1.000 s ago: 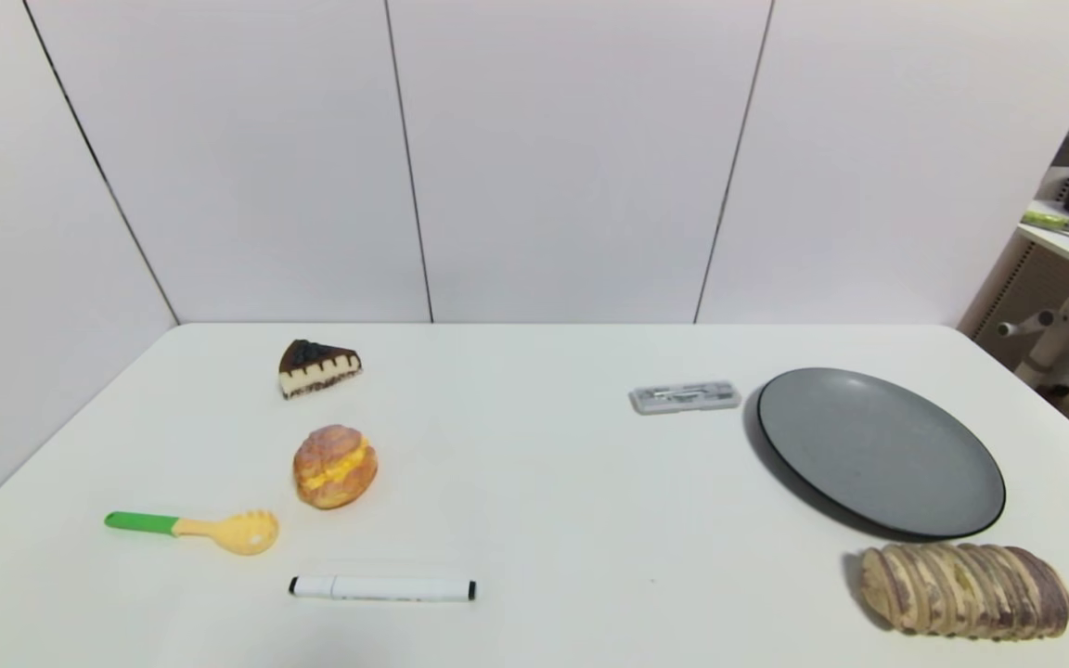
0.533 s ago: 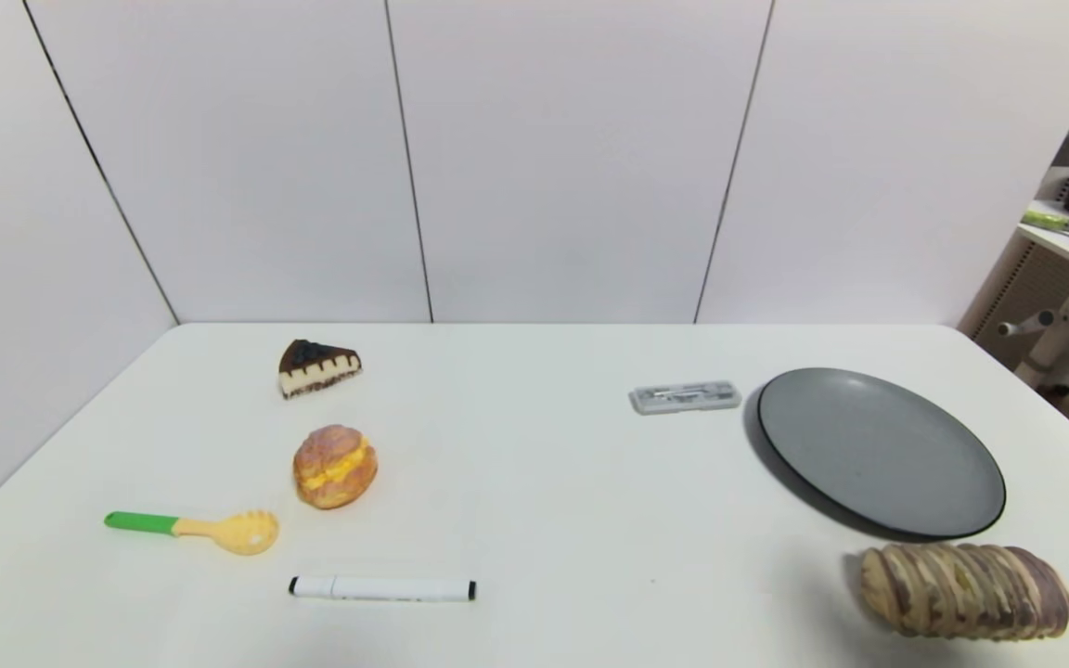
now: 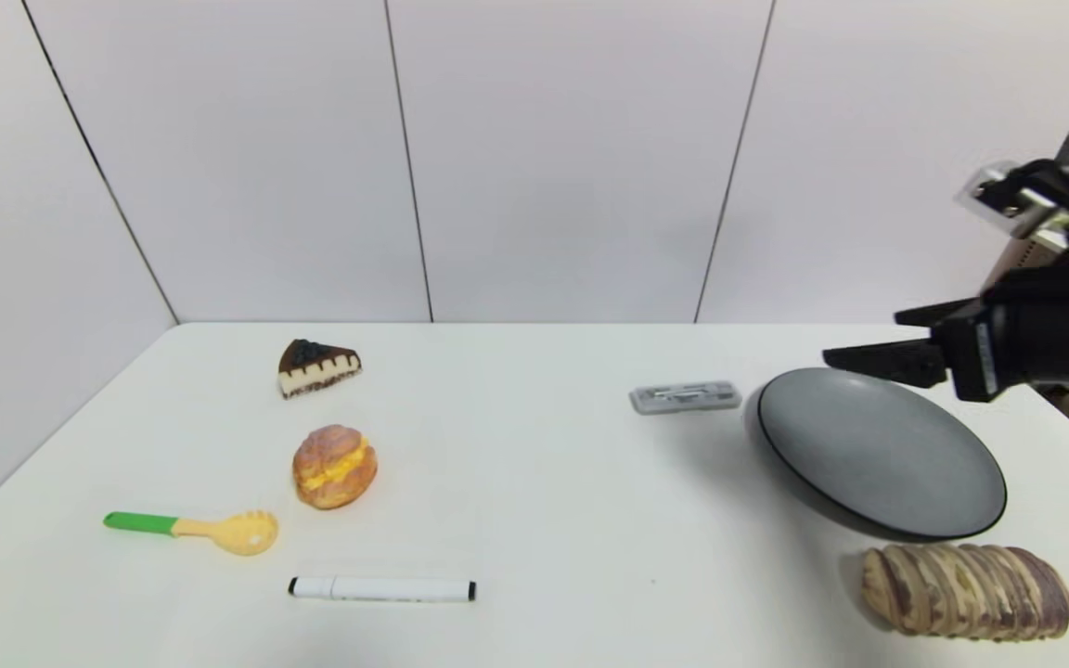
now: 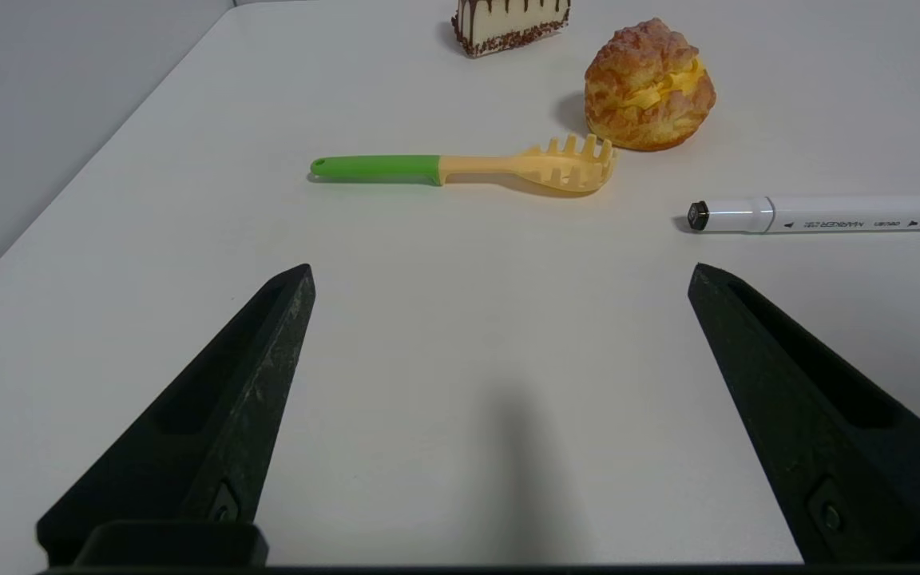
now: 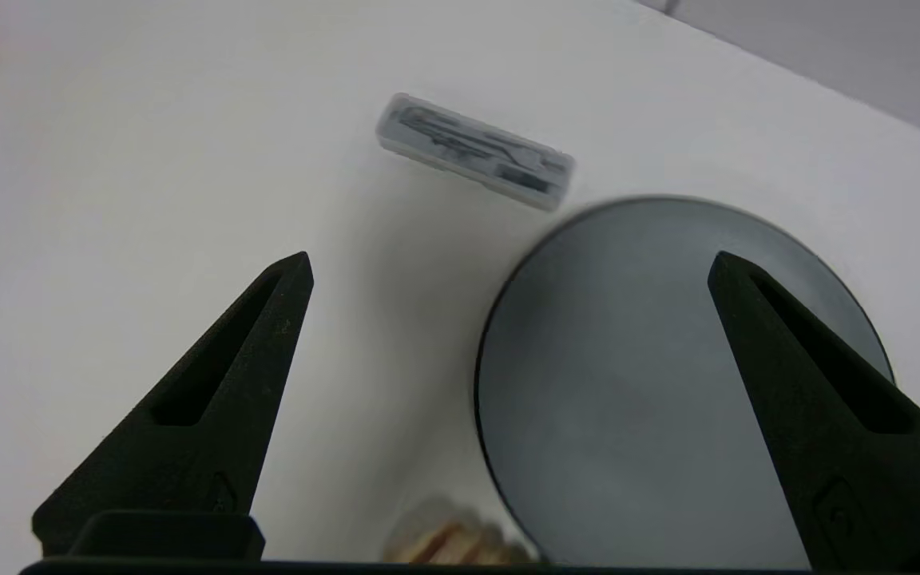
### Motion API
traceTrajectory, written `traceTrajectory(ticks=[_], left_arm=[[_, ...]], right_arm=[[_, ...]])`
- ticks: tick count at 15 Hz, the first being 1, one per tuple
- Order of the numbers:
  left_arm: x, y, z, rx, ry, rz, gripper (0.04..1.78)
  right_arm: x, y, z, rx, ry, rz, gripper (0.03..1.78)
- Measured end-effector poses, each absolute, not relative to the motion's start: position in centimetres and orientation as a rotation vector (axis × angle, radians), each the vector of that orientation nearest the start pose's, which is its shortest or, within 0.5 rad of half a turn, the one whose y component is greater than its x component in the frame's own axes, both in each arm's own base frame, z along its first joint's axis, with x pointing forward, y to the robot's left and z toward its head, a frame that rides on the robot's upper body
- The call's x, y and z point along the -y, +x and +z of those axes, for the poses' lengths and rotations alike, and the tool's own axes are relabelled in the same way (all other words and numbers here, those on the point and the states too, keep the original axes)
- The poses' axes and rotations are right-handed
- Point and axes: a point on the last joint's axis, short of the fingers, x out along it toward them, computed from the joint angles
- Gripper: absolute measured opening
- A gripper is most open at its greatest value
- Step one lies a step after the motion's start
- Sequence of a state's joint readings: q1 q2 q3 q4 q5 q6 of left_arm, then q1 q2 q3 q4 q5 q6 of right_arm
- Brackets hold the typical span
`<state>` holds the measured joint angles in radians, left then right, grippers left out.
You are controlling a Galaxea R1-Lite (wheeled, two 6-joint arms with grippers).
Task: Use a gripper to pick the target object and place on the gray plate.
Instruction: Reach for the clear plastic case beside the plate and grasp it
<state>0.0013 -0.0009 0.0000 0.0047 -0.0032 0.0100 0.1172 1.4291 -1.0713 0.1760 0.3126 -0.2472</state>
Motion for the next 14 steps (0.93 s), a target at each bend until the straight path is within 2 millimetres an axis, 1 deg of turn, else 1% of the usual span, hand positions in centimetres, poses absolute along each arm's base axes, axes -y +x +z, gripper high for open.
traceTrajectory(ticks=[2, 4, 7, 10, 14], left_arm=[[0.0, -2.3, 7.5, -0.004, 0.010, -0.002, 1.69], [0.0, -2.3, 7.5, -0.004, 0.010, -0.002, 1.69], [0.0, -2.3, 7.5, -0.003, 0.010, -0.002, 1.69], [0.0, -2.3, 7.5, -0.004, 0.010, -0.002, 1.69], [0.0, -2.3, 7.5, -0.004, 0.010, -0.002, 1.69]], right_arm=[[-4.3, 27.3, 24.5, -0.475, -0.292, 0.627, 1.71], [-5.1, 30.9, 23.8, -0.419, -0.390, 0.773, 1.71], [-6.2, 35.0, 22.1, -0.325, -0.481, 0.965, 1.71], [-6.8, 38.1, 20.2, -0.320, -0.566, 1.066, 1.71], [-7.4, 40.3, 17.7, -0.411, -0.545, 1.160, 1.71]])
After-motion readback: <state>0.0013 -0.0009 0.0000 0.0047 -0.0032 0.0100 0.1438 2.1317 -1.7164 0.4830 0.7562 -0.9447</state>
